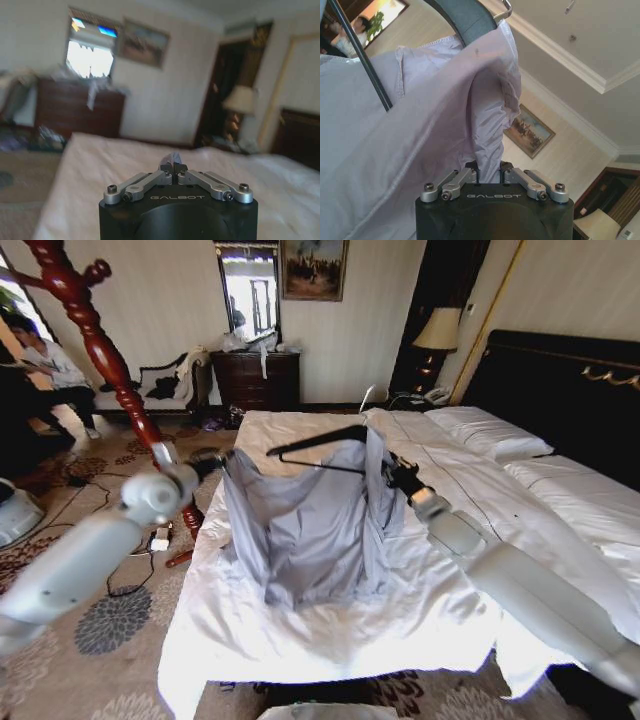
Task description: Pick up the clothes from the bed and hang them on the clothes hanger.
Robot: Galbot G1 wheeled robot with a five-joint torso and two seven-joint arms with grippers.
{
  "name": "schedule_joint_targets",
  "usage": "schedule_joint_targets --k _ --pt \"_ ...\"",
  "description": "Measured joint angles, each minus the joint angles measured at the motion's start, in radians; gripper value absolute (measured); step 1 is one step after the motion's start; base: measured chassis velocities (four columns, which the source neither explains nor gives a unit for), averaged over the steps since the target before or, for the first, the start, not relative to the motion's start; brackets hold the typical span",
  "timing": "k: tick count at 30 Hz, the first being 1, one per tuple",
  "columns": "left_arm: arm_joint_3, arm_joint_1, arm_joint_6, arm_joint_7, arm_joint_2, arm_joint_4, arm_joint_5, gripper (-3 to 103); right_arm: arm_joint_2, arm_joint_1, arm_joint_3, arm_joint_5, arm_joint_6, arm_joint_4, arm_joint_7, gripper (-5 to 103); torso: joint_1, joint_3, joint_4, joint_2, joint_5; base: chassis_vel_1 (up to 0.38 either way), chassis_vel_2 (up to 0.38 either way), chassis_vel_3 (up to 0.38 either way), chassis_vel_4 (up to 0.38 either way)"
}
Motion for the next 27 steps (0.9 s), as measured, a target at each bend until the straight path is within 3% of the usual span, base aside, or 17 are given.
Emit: schedule_joint_targets --k 4,6,7,9,10,11,12,14,15,17,19,22,27 --pt "-0.069 0.000 0.004 -0.025 0.064 -0.022 -0.007 0 0.037 0.043 -0.026 0.025 -0.012 -0.015 0.005 18 0.001 0.000 0.0023 0.000 0.0003 0.000 0.000 0.000 0.000" --pt "-0.127 0.079 0.011 -0.017 0.139 -0.156 0.039 0 0.011 -0.004 0.016 0.030 -0.021 0.012 0.012 18 0.001 0.000 0.0032 0.000 -0.0001 0.000 0.000 0.000 0.000" --pt "-0.155 0.115 0.009 -0.007 0.158 -0.202 0.058 0 -0.002 -0.025 0.038 0.030 -0.023 0.023 0.015 18 0.000 0.000 0.0029 0.000 0.0001 0.000 0.000 0.000 0.000" --pt "-0.302 0.256 0.008 -0.002 0.190 -0.347 0.106 0 -0.029 -0.085 0.091 0.028 -0.025 0.047 0.019 18 -0.001 0.000 0.0000 0.000 0.0000 0.000 0.000 0.000 0.000" --pt "-0.302 0.256 0.008 -0.002 0.190 -0.347 0.106 0 -0.029 -0.085 0.091 0.028 -0.025 0.047 0.019 18 -0.001 0.000 0.0000 0.000 0.0000 0.000 0.000 0.000 0.000" --pt "-0.406 0.366 0.003 -0.009 0.188 -0.429 0.136 0 -0.040 -0.117 0.118 0.021 -0.025 0.059 0.019 18 -0.001 -0.001 -0.0007 0.000 0.0022 0.000 0.000 0.000 0.000" --pt "-0.495 0.578 0.002 -0.020 0.156 -0.521 0.209 0 -0.048 -0.152 0.135 0.007 -0.023 0.068 0.018 18 -0.001 -0.001 -0.0005 0.001 0.0023 0.000 0.000 0.000 0.000" --pt "-0.504 0.634 0.001 -0.020 0.144 -0.538 0.231 0 -0.051 -0.162 0.138 0.001 -0.021 0.070 0.017 18 -0.001 0.000 0.0000 0.000 0.0006 0.000 0.000 0.000 0.000" --pt "-0.517 0.758 -0.006 -0.022 0.113 -0.567 0.293 0 -0.054 -0.178 0.143 -0.010 -0.018 0.072 0.015 18 0.000 0.000 0.0009 0.000 -0.0017 0.000 0.000 0.000 0.000" --pt "-0.528 0.911 -0.014 -0.021 0.073 -0.575 0.371 0 -0.059 -0.203 0.151 -0.021 -0.013 0.075 0.013 18 0.000 0.000 0.0026 0.000 0.0004 0.000 0.000 0.000 0.000" --pt "-0.535 0.952 -0.017 -0.021 0.061 -0.572 0.388 0 -0.061 -0.210 0.154 -0.024 -0.011 0.075 0.012 18 0.000 0.000 0.0025 0.000 0.0000 0.000 0.000 0.000 0.000" --pt "-0.597 1.077 -0.028 -0.010 0.034 -0.558 0.408 0 -0.074 -0.236 0.172 -0.039 -0.002 0.076 0.006 18 0.000 0.000 0.0001 0.000 0.0009 0.000 0.000 0.000 0.000" --pt "-0.621 1.177 -0.037 -0.004 0.008 -0.554 0.441 0 -0.075 -0.259 0.170 -0.078 0.013 0.069 -0.006 18 0.000 0.000 0.0015 0.000 0.0006 0.000 0.000 0.000 0.000"
